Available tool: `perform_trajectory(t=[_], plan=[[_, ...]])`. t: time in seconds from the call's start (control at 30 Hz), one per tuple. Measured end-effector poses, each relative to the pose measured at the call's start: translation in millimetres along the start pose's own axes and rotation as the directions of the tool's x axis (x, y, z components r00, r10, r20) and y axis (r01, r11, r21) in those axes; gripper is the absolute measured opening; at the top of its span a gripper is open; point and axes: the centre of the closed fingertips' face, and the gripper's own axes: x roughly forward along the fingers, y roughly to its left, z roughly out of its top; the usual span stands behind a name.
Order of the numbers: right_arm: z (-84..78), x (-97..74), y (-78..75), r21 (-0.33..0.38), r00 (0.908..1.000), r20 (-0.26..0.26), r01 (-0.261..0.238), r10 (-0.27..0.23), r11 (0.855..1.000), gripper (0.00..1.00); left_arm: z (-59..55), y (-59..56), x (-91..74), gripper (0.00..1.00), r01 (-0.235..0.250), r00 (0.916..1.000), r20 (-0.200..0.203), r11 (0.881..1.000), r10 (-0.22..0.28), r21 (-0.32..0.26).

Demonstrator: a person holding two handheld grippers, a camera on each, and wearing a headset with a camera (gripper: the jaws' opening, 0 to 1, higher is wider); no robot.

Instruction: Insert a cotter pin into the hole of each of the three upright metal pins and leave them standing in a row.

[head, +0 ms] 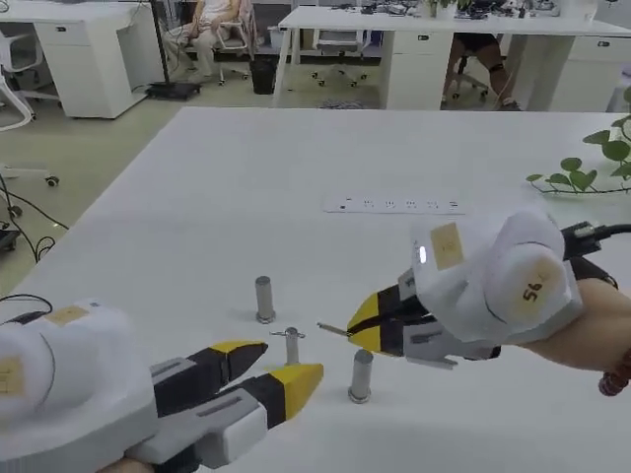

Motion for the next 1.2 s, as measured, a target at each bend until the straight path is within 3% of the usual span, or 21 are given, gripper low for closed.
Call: perform_trajectory(t=[0.13,0.33,0.7,1.2], plan=[[8.3,3.4,8.3,-0.012,0.9998,0.016,-0.014,0.014,1.000,0.02,1.0,-3.2,0.7,0.29,0.025,0.9995,0.020,0.996,-0.023,-0.081],[16.6,6.8,17.6,-0.051,0.9993,0.021,-0.029,0.031,0.998,0.02,-0.3,-5.4,1.4,0.23,0.038,0.9991,0.021,0.990,-0.036,-0.138],[32.4,10.6,29.9,-0.073,0.9972,0.050,-0.051,0.055,0.996,0.02,-3.7,-12.8,2.8,0.13,0.051,0.9987,0.014,0.980,-0.050,-0.191],[36.9,10.5,35.4,-0.064,0.9972,0.054,-0.048,0.051,0.997,0.02,-14.5,-5.0,-0.7,0.01,0.017,0.9995,-0.021,0.979,-0.022,-0.204]])
